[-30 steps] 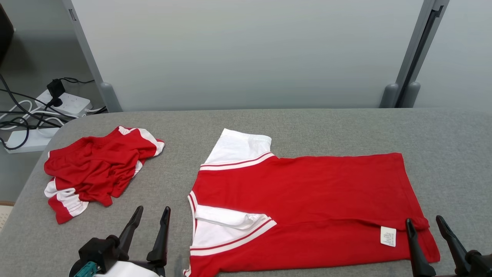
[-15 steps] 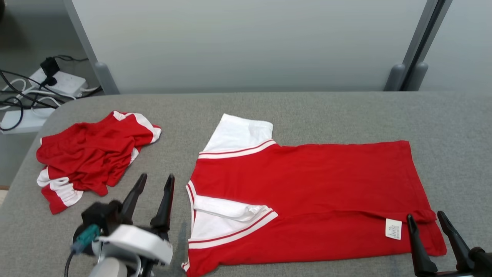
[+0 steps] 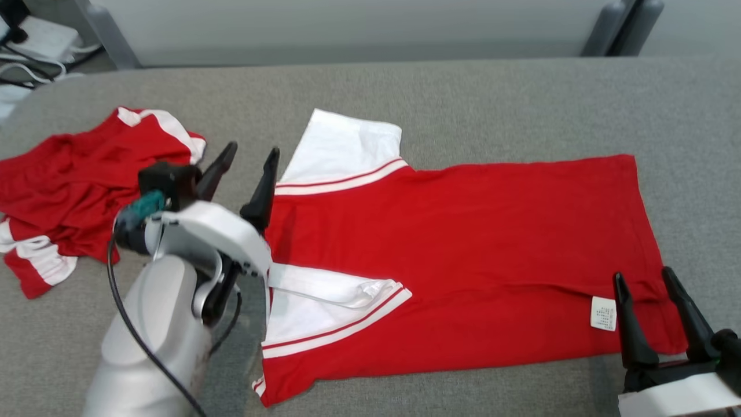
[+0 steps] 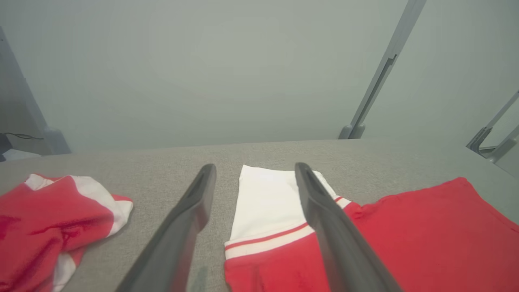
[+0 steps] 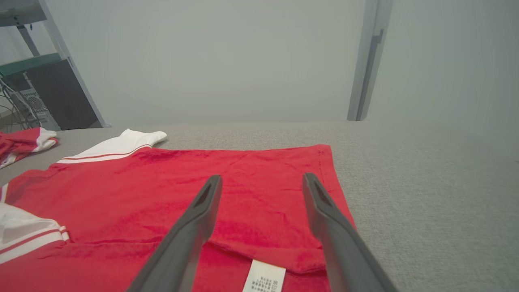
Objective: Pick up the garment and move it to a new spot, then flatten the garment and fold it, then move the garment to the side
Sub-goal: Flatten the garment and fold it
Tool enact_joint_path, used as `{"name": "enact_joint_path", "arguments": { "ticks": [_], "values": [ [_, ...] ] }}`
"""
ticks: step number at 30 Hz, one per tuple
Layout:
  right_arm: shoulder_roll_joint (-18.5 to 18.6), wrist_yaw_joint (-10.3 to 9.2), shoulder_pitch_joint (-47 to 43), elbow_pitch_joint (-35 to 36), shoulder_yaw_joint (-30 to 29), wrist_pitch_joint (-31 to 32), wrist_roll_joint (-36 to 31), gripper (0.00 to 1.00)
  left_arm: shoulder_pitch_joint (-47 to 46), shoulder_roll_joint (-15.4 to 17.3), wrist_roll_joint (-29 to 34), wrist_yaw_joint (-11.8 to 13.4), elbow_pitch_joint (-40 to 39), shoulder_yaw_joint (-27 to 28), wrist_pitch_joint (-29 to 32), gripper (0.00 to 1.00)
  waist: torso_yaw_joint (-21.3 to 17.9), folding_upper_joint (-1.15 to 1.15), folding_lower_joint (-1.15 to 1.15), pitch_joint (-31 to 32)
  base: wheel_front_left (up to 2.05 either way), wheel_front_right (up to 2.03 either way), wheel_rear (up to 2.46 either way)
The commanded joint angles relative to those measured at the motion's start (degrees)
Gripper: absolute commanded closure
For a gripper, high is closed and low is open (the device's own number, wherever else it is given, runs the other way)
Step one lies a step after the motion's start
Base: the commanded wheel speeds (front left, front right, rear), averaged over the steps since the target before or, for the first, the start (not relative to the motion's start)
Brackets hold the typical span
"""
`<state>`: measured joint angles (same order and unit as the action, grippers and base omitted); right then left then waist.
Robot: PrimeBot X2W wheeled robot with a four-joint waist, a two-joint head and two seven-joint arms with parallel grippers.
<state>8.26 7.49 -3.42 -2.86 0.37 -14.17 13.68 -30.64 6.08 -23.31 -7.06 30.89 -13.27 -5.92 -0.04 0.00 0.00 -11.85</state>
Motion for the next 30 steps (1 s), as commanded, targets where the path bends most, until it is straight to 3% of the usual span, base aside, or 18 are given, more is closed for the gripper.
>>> {"name": "enact_joint_path", "arguments": {
  "ticks": [1,9,18,30],
  "values": [
    [1.03,0.0,2.06,1.72,1.01,-0.83,-0.5,0.0,-4.79,1.25,-0.04,-0.27,0.54,1.31,0.24,0.0,-1.07,0.0,0.0,-3.6,0.0,0.0,0.0],
    [0.75,0.0,4.73,2.84,1.04,-0.83,-1.44,0.0,-18.49,0.05,-0.62,0.44,10.63,0.97,3.91,0.0,-2.14,0.0,0.0,-10.15,0.0,0.0,0.0],
    [0.79,0.0,6.53,2.99,2.43,-0.83,-1.61,0.0,-30.38,-0.71,-0.67,2.1,24.16,-0.71,14.7,0.0,-3.97,0.0,0.0,-13.47,0.0,0.0,0.0],
    [0.92,0.0,6.45,2.54,4.14,-0.83,-1.27,0.0,-36.75,-0.82,0.98,2.98,34.33,-3.08,12.99,0.0,-7.86,0.0,0.0,-13.32,0.0,0.0,0.0]
  ]
}}
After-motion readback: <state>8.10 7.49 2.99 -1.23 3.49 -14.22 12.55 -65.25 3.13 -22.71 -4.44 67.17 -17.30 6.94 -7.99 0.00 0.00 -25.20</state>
